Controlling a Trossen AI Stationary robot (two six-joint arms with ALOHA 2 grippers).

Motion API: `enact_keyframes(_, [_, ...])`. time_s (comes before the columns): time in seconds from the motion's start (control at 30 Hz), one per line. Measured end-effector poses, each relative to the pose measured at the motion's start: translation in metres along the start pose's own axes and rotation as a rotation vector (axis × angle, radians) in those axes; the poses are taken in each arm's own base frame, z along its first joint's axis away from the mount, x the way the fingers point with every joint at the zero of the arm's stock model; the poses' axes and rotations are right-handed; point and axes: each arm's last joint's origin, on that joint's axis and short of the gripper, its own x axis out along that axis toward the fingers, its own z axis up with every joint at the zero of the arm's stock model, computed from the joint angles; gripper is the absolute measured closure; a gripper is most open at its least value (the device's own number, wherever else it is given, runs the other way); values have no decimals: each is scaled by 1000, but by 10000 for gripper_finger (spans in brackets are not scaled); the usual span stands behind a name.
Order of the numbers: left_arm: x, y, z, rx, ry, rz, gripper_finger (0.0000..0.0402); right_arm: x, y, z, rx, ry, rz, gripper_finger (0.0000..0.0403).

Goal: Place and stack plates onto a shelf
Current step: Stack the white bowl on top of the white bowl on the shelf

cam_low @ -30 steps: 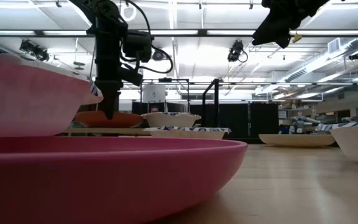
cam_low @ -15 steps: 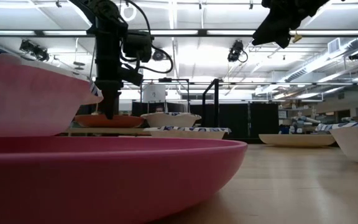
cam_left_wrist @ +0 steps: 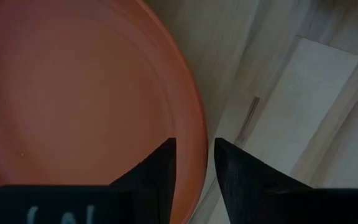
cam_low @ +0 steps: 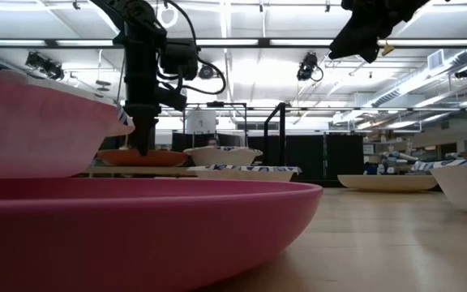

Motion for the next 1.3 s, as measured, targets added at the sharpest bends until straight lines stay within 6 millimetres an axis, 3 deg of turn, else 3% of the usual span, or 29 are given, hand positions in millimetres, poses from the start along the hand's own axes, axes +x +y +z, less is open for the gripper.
enact_keyframes(0.37, [-2,0,-1,-1,-2,0,285,0,0,0,0,1,0,285])
enact_keyframes(0.73, [-38,-11,-8,-29,-128,-8,285,7,0,-1,0,30,10,285])
enact_keyframes(1.0, [-71,-41,-19,-66,-245,-60,285,14,5,1,-2,42,116,285])
enact_keyframes(1.3, [-95,-93,-33,-70,-293,-229,285,30,22,3,-45,30,203,285])
